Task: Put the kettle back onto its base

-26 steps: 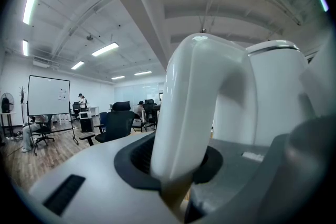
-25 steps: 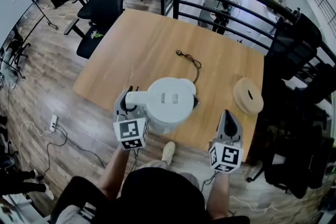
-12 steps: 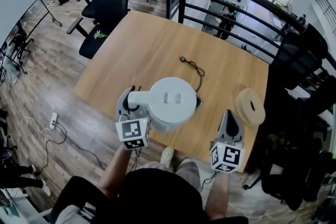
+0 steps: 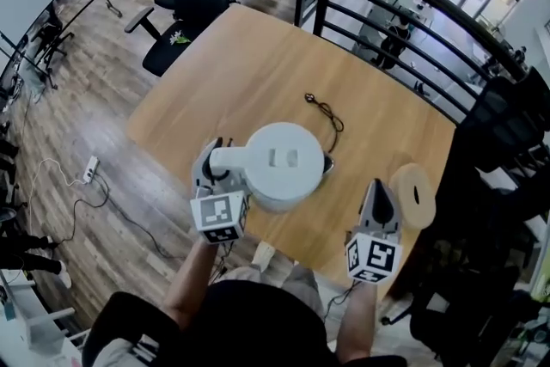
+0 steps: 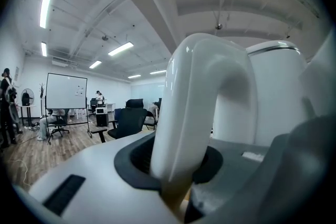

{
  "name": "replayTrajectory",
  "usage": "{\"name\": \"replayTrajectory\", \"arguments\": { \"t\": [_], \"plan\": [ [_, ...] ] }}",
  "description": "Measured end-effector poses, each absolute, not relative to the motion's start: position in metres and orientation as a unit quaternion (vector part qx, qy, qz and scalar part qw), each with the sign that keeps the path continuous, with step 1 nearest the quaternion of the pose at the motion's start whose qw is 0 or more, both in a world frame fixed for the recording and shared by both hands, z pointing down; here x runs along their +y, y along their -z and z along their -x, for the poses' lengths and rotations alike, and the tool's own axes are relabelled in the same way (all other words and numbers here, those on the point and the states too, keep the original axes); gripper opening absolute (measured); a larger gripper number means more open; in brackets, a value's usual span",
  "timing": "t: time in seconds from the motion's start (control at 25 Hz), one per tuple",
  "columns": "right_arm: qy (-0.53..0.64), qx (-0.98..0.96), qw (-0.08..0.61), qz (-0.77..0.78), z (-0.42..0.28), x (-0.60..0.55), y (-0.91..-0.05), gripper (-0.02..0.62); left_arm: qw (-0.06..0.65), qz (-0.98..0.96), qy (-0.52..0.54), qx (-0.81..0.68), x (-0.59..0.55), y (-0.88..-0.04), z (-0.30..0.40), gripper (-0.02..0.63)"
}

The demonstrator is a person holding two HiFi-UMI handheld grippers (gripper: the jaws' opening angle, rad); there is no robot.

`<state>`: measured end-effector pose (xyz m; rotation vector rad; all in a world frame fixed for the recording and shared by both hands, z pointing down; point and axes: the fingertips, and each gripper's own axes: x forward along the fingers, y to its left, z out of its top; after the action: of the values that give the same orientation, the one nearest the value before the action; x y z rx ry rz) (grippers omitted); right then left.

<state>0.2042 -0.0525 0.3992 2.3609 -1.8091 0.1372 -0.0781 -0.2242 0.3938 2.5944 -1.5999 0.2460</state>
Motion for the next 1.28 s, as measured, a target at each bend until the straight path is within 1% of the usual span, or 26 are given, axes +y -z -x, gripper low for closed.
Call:
{"name": "replayTrajectory", "arguments": {
  "t": [0.12,0.36,0.44,0.56,0.72,1.28],
  "plan": [
    [-0.054,-0.619,0.088,-0.778,-0.218,-0.063,-0.408,-0.002,0.052,-0.837,-0.086,-0.538,-0.224,-0.401,0.071,0.069],
    [-0.072,-0.646,0.099,-0.753,-0.234,-0.089,-0.432,-0.002,0.041,-0.820,-0.091,-0.564,-0.232,-0.411,0.058,0.069],
    [-0.074,-0.655,0.092,-0.746,-0.236,-0.098,-0.436,-0.002,0.041,-0.816,-0.088,-0.570,-0.235,-0.413,0.054,0.069],
    [-0.074,-0.669,0.096,-0.734,-0.239,-0.112,-0.449,-0.002,0.047,-0.808,-0.095,-0.579,-0.239,-0.429,0.051,0.069],
    [-0.084,-0.679,0.099,-0.723,-0.244,-0.124,-0.469,-0.002,0.035,-0.808,-0.090,-0.582,-0.247,-0.448,0.043,0.069],
    [-0.093,-0.695,0.110,-0.705,-0.275,-0.144,-0.506,-0.002,0.054,-0.798,-0.076,-0.595,-0.263,-0.486,0.001,0.071]
  ]
}}
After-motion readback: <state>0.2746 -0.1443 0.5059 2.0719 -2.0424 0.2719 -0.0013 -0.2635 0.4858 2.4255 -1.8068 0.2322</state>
